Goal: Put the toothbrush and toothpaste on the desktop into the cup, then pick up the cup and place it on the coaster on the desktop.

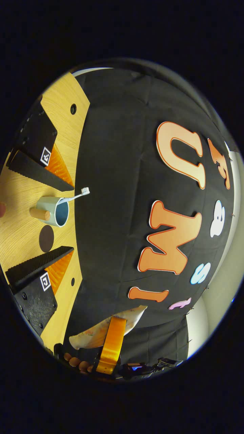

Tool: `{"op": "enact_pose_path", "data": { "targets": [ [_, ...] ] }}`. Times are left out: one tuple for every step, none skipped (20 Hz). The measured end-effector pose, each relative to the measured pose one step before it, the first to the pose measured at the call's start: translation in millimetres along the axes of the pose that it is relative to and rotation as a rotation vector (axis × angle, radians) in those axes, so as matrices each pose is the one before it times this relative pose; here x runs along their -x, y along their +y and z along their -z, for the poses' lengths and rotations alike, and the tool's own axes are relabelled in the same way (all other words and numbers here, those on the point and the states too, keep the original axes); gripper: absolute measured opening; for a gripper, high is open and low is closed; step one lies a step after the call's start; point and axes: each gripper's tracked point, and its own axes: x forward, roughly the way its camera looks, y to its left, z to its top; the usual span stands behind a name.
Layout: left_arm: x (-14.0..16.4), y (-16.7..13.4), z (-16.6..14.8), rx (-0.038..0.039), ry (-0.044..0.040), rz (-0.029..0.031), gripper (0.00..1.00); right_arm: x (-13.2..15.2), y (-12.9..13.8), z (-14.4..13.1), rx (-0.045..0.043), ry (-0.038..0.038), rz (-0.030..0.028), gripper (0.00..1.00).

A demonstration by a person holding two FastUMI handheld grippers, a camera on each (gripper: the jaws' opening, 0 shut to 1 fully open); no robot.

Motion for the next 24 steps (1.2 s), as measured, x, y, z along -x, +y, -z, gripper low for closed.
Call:
{"op": "enact_pose_path", "data": {
  "targets": [
    [8.44, -4.95, 3.70, -0.00140, -0.00246, 0.00790, 0.97, -3.41, 1.84, 0.51, -0.01299, -0.01712, 0.00153, 0.12],
    [6.05, -3.77, 1.41, 0.00484, -0.00100, 0.00031, 0.98, -4.12, 3.03, -0.35, -0.00981, -0.01424, -0.00158, 0.12],
    [6.42, -1.56, 5.09, 0.00590, 0.00461, -0.00011, 0.97, -4.26, 2.13, -0.95, -0.00752, -0.01354, -0.00362, 0.12],
    [5.51, -0.10, 3.51, 0.00962, 0.00521, -0.00765, 0.97, -3.59, 2.24, -2.26, -0.00890, -0.01819, -0.00282, 0.12],
    [2.89, -0.54, 2.08, 0.00994, 0.00135, -0.00710, 0.97, -5.07, 1.71, -2.65, -0.01216, -0.01826, -0.00384, 0.12],
    [3.18, -0.99, 1.04, 0.00598, -0.00291, -0.00330, 0.98, -5.07, 1.85, -1.27, -0.01276, -0.01355, -0.00480, 0.12],
    [3.34, -0.73, 4.32, 0.00168, 0.00247, -0.00524, 0.98, -5.53, 1.47, -1.40, -0.01297, -0.00998, -0.00380, 0.12],
    [3.39, 0.90, 2.57, -0.00320, 0.00386, -0.00960, 0.97, -4.59, 0.54, 0.92, -0.00929, -0.00223, -0.00352, 0.12],
    [1.71, 3.86, 3.77, -0.00699, 0.00299, -0.01555, 0.97, -5.48, -0.29, -0.51, -0.00929, -0.00809, -0.00008, 0.12],
    [1.95, 2.65, 2.92, -0.01069, 0.00448, -0.01426, 0.97, -6.98, 0.42, -1.63, -0.01083, -0.01001, -0.00589, 0.12],
    [2.23, 1.77, 0.10, -0.01198, 0.00023, -0.01038, 0.97, -4.98, 1.69, -0.06, -0.01215, -0.00637, -0.00705, 0.12],
    [1.86, 1.97, 1.99, -0.01399, -0.00024, -0.00659, 0.98, -6.54, 0.02, 1.70, -0.01037, -0.00407, -0.00949, 0.12],
    [2.74, 2.39, -0.72, -0.01008, -0.00219, -0.00685, 0.97, -8.21, 0.79, 1.56, -0.00509, -0.00006, -0.00544, 0.12],
    [1.51, 1.53, -0.92, -0.00433, -0.00101, -0.00304, 0.98, -8.35, 0.31, 2.76, -0.00198, 0.00012, -0.00539, 0.12],
    [0.47, 0.79, 0.27, 0.00453, -0.00686, -0.00105, 0.98, -9.25, 0.84, 3.19, 0.00127, 0.00517, -0.00375, 0.12],
    [1.80, 1.51, 0.12, 0.00671, -0.00346, 0.00037, 0.97, -8.80, 0.63, 5.18, -0.00033, 0.00609, -0.00685, 0.11],
    [0.09, 1.66, 0.63, 0.00804, -0.00187, 0.00177, 0.97, -9.76, 1.89, 4.04, 0.00115, 0.00892, -0.00883, 0.11],
    [-0.30, 1.32, 1.23, 0.00480, -0.00035, 0.00060, 0.97, -8.93, 1.23, 5.56, -0.00231, 0.00928, -0.00852, 0.11],
    [-0.44, 2.90, 1.57, 0.00165, 0.00182, -0.00408, 0.97, -9.80, 1.45, 6.30, -0.00588, 0.01150, -0.00918, 0.12],
    [-0.65, 3.93, 3.34, 0.00153, 0.00584, -0.00799, 0.97, -9.99, 2.47, 6.79, -0.00712, 0.01516, -0.00942, 0.11],
    [-2.22, 5.40, 1.94, 0.00145, 0.00678, -0.01031, 0.97, -9.68, 2.30, 8.57, 0.00043, 0.01764, -0.00645, 0.11],
    [1.45, 3.28, 1.59, 0.00359, 0.00742, -0.01053, 0.97, -8.77, 1.01, 9.48, 0.00993, 0.01945, -0.00625, 0.11],
    [-0.34, 1.99, 0.59, 0.00069, 0.00384, -0.00596, 0.97, -8.38, 2.19, 5.27, 0.01516, 0.01311, -0.00630, 0.12],
    [0.06, 1.37, 2.18, -0.00242, 0.00381, -0.00551, 0.98, -7.11, 1.33, 4.49, 0.00924, 0.00762, -0.00523, 0.12]
  ]
}}
